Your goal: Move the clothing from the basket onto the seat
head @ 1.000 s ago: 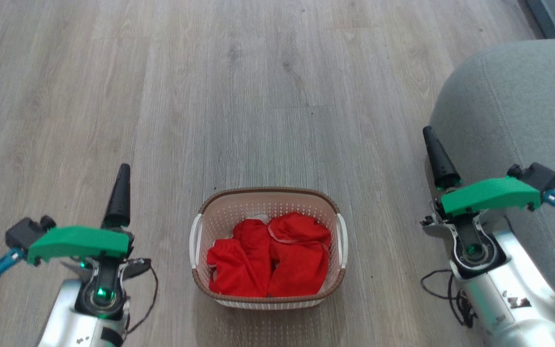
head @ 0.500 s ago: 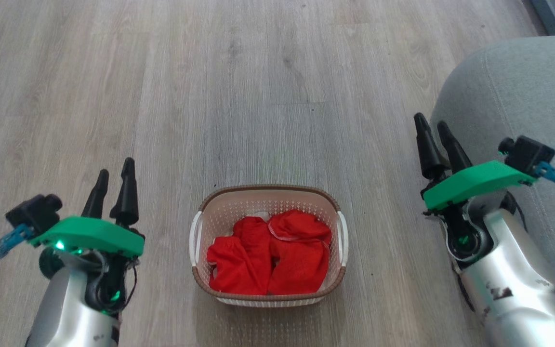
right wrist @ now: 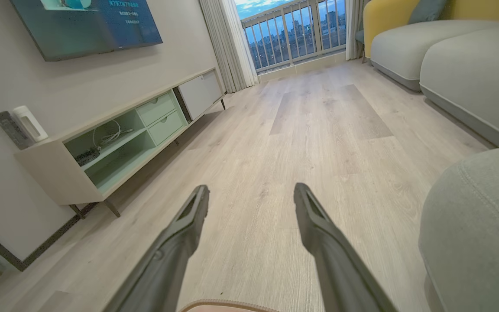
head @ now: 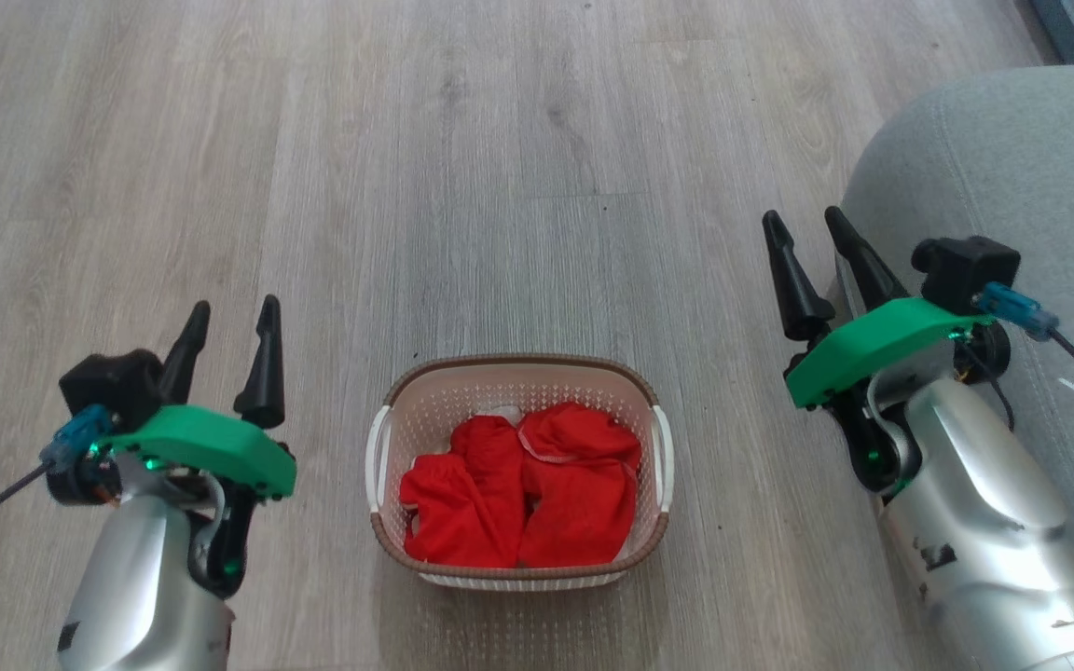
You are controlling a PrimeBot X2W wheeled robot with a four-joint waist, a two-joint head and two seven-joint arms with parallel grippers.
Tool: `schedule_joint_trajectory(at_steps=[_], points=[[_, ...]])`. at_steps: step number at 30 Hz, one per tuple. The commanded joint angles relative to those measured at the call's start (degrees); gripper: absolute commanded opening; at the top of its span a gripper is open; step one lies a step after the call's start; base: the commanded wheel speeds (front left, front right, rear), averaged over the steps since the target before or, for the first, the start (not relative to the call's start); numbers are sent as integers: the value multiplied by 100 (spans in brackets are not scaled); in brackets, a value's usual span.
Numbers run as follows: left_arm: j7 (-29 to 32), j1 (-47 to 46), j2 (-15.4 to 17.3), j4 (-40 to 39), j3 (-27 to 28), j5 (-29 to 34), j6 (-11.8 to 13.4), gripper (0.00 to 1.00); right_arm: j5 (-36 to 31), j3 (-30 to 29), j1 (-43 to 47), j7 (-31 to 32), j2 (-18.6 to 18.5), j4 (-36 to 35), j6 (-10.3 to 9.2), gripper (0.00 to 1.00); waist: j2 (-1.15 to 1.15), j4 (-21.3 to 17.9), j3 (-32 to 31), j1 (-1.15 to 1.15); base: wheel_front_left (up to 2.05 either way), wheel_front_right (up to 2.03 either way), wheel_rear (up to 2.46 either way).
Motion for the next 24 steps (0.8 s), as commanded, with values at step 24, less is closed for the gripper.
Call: schedule_joint_trajectory(at_steps=[24], points=[[-172, -403, -128, 165, 664, 871, -8, 100, -948, -348, -279, -172, 180, 107, -1, 100, 0, -19, -59, 0, 0, 0, 0]])
